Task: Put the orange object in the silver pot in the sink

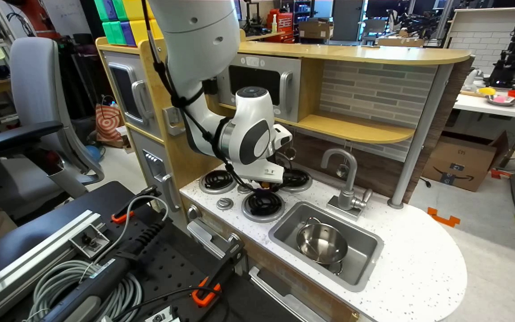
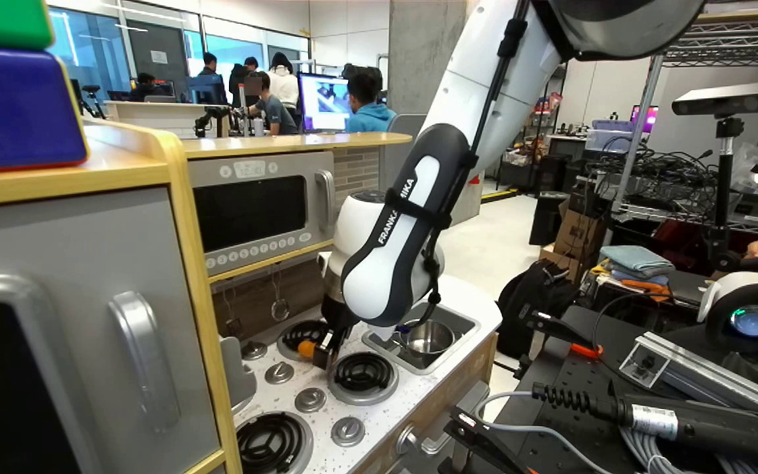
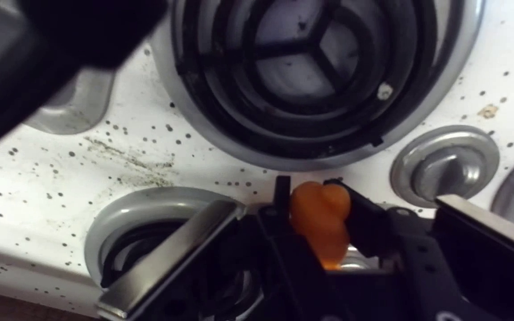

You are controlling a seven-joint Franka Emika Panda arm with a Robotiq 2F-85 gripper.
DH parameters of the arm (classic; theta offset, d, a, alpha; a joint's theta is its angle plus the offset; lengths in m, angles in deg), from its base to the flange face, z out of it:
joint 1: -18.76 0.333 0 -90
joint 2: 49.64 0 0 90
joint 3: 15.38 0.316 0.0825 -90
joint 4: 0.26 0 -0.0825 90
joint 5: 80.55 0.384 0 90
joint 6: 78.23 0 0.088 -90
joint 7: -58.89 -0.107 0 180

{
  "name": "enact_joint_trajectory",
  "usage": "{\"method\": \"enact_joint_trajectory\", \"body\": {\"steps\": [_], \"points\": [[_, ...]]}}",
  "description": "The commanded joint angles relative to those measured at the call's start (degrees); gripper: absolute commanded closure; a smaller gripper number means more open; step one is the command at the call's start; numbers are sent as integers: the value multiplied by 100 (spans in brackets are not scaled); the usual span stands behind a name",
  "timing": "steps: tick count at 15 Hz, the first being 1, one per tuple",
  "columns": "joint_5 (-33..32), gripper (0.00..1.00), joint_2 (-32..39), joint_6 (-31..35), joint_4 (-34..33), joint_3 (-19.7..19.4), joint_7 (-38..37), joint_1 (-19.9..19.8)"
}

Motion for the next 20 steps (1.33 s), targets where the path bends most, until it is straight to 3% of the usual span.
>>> {"method": "enact_joint_trajectory", "body": {"steps": [1, 4, 8, 20], "points": [[197, 94, -813, 18, 1042, 173, 58, -519], [413, 94, -1056, -45, 1320, 97, -44, -802], [910, 94, -999, -374, 1025, -196, -457, -967], [2148, 94, -183, -1676, -5, -1323, -2428, -734]]}}
